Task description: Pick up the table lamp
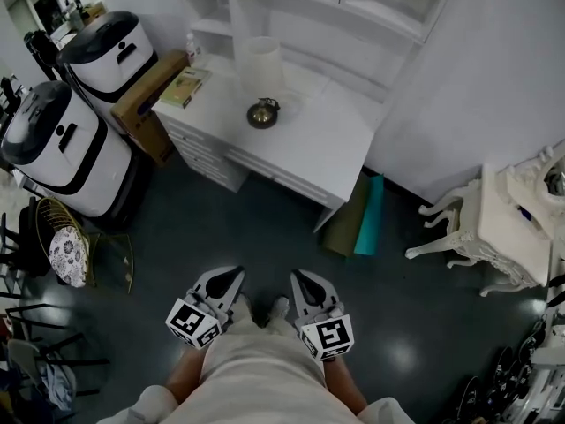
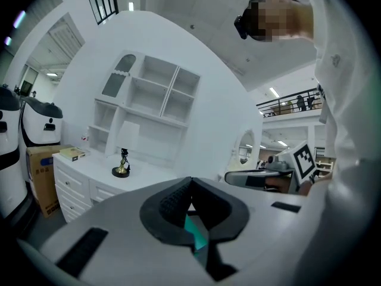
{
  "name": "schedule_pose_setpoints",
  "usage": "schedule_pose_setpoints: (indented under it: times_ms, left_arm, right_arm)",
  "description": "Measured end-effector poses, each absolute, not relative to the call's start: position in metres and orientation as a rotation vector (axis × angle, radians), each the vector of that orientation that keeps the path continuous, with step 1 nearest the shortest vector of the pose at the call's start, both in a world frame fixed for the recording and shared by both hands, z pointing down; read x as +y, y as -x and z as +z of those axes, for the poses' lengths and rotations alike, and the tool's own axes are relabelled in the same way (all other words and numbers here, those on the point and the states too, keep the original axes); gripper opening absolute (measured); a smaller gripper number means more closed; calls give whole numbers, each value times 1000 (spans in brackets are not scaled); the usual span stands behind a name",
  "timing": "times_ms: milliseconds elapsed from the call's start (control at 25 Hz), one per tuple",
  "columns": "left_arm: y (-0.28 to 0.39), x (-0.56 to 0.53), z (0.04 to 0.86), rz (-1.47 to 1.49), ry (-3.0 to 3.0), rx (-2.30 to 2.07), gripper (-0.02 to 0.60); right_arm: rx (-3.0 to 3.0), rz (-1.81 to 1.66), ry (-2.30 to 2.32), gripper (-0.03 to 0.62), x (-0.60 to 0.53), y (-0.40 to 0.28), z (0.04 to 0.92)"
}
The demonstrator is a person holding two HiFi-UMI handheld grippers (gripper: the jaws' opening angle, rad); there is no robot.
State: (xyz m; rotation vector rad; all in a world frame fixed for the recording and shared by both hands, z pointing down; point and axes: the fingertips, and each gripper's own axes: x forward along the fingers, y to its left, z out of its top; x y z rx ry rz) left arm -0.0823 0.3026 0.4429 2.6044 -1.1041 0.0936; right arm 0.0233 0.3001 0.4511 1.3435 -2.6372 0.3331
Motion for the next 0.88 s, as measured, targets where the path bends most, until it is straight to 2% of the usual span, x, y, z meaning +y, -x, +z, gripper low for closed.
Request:
schedule_pose_setpoints:
  times_ms: [480,880]
  left_arm:
    - [89,283,462,163,-2551,-1151,9]
    - [108,199,459,120,-2594,-1094,9]
  right_arm:
    - [-2630,358,-1253,11,285,-21,474]
    - [-2596,299,-1309,11,209,-3,459]
